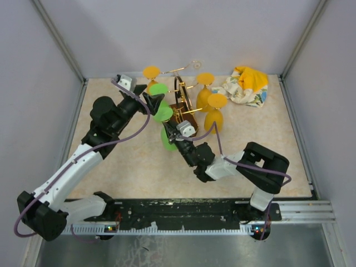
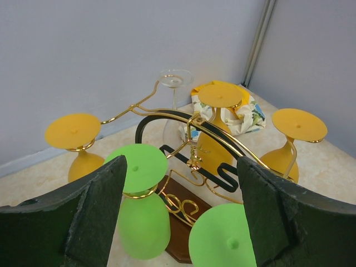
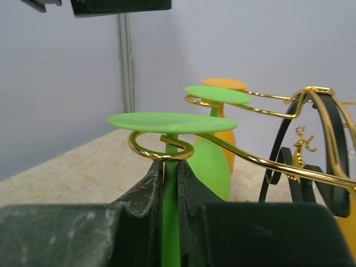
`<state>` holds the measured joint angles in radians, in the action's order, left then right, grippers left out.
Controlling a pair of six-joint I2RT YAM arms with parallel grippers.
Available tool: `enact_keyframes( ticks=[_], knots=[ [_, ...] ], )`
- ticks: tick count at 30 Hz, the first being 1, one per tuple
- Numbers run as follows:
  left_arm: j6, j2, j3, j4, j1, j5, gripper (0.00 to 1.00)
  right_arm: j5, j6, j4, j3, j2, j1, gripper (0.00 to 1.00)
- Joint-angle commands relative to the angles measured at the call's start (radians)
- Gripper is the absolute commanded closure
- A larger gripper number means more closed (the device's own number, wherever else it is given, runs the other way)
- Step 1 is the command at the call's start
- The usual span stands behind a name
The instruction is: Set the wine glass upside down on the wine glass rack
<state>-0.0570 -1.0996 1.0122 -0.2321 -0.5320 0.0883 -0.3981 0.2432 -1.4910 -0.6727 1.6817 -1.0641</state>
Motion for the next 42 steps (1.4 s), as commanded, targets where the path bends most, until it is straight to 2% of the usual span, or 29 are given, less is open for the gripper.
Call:
enact_keyframes(
  ticks=[1,9,17,21,23,27,30,32,35,38,42],
  knots=[
    [-0.018,-0.009,-0.011,-0.036,0.007,0.020,0.15,0.051,0.006,-0.087,-0.039,0.025,-0.010,0.97],
    [-0.015,-0.011,-0.012,-0.036,0.008,0.015,0.15,0.111,-0.030,-0.100,-0.014,0.018,-0.011,0.94],
    [-0.021,-0.016,-0.011,-0.035,0.010,0.004,0.14,0.036,0.029,-0.174,0.089,-0.050,-0.035,0.87],
    [-0.039,-0.021,-0.009,-0.031,0.011,-0.010,0.14,0.001,0.035,-0.160,0.138,-0.096,-0.036,0.84],
    [-0.049,-0.025,-0.004,-0.027,0.013,-0.016,0.13,-0.018,0.041,-0.158,0.157,-0.106,-0.037,0.78],
    [-0.072,-0.036,0.013,-0.012,0.014,-0.036,0.10,-0.044,0.055,-0.155,0.180,-0.128,-0.038,0.58],
    [-0.089,-0.042,0.037,0.019,0.015,-0.070,0.05,-0.071,0.061,-0.120,0.192,-0.154,-0.040,0.46],
    [-0.091,-0.050,0.065,0.066,0.014,-0.107,0.01,-0.088,0.059,-0.100,0.205,-0.176,-0.041,0.41],
    [-0.098,-0.060,0.119,0.141,0.014,-0.181,0.01,-0.114,0.052,-0.055,0.226,-0.216,-0.042,0.37],
    [-0.098,-0.065,0.169,0.208,0.014,-0.268,0.00,-0.150,0.030,0.064,0.240,-0.275,-0.045,0.30],
    [-0.096,-0.059,0.217,0.263,0.014,-0.383,0.01,-0.215,-0.056,0.383,0.220,-0.402,-0.047,0.15]
  ],
)
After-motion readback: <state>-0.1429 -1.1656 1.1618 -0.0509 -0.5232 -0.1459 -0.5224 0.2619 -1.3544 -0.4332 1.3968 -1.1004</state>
